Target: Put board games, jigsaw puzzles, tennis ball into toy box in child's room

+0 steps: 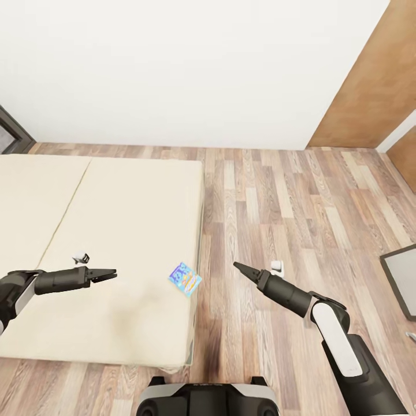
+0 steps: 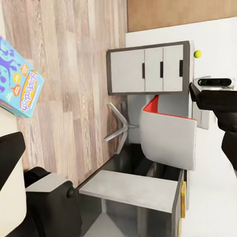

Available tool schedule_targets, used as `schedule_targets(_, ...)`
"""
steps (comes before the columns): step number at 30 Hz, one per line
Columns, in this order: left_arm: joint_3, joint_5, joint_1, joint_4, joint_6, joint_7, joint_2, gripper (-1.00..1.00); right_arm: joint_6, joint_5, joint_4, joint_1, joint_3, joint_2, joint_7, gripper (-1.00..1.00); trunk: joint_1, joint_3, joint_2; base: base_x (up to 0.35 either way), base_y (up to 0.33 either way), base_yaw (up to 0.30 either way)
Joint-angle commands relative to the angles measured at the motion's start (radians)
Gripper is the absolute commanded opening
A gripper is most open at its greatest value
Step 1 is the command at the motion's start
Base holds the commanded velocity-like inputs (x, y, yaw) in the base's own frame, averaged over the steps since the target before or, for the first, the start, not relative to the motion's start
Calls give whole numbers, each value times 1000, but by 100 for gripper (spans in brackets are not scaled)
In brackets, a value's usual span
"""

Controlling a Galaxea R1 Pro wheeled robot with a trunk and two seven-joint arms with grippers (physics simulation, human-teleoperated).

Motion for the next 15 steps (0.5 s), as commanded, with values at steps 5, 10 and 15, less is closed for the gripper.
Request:
schedule_targets(5, -7, 5, 0, 0, 11, -2, -1, 100, 4, -2, 0, -1, 0, -1, 1, 100, 1, 7, -2, 0, 0, 0)
schedule_targets(10, -7, 5, 1, 0, 11, -2, -2, 100, 4, -2, 0, -1, 0, -2, 1, 100, 1, 15, -2, 0, 0, 0)
schedule_targets(15, -7, 5, 4, 0, 11, -2, -2, 100, 4, -2, 0, -1, 0, -1, 1, 100, 1, 23, -2, 0, 0, 0)
